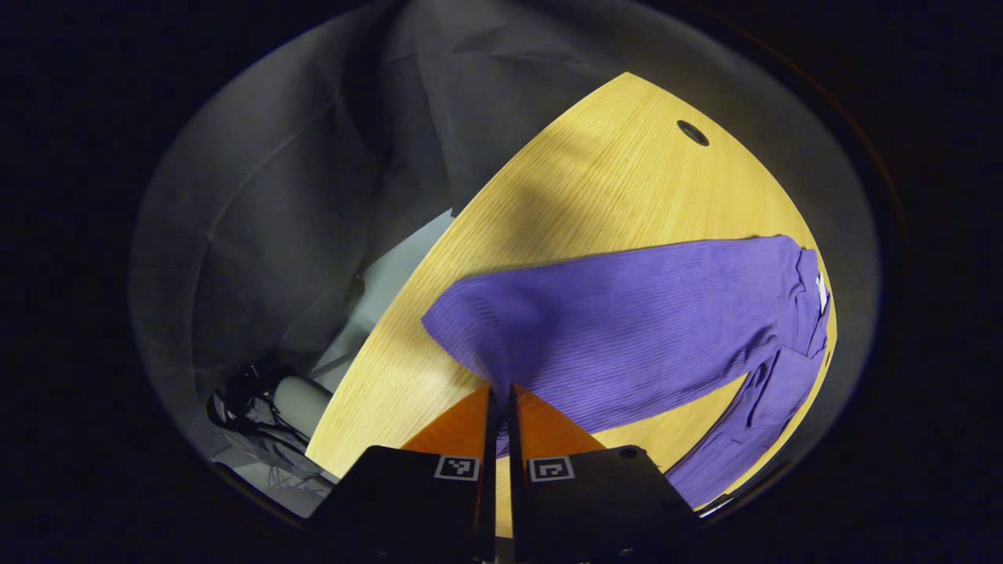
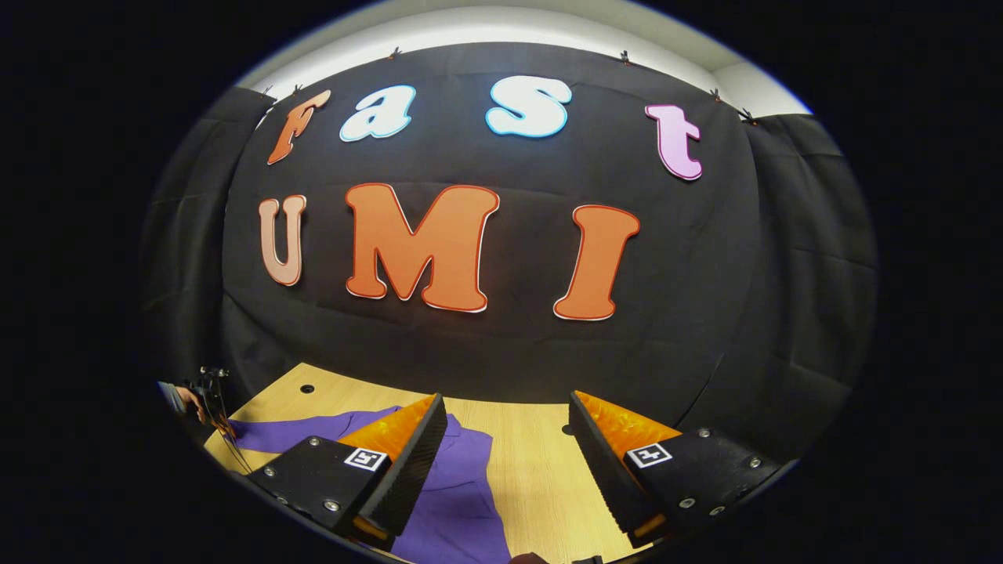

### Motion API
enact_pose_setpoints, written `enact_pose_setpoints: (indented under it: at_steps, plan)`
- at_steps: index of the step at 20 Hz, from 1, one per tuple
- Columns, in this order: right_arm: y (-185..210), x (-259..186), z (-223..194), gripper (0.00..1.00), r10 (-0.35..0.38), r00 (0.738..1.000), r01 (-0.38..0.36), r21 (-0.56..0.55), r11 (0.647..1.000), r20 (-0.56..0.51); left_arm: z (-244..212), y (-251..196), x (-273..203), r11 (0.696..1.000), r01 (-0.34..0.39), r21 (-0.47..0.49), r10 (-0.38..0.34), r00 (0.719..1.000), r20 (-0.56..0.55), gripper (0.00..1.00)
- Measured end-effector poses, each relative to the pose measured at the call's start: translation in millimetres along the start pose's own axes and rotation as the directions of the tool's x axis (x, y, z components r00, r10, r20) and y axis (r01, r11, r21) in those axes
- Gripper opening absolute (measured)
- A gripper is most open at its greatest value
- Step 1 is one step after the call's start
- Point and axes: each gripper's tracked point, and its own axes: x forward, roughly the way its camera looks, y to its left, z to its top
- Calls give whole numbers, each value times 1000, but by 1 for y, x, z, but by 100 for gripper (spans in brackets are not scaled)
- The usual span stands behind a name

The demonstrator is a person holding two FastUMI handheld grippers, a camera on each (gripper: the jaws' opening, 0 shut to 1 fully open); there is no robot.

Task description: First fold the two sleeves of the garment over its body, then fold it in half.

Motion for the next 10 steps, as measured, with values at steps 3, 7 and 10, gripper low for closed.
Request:
enact_pose_setpoints:
  at_steps: [3,7,10]
  plan:
    - [3,3,-1,95,24,1000,-24,17,1000,3,8,-11,-18,999,-4,48,2,999,38,9]
    - [4,10,-5,95,50,999,-50,32,998,1,22,-46,-57,995,17,101,-27,995,99,9]
    - [5,14,-9,95,69,998,-69,41,997,1,30,-72,-87,988,19,153,-42,988,152,8]
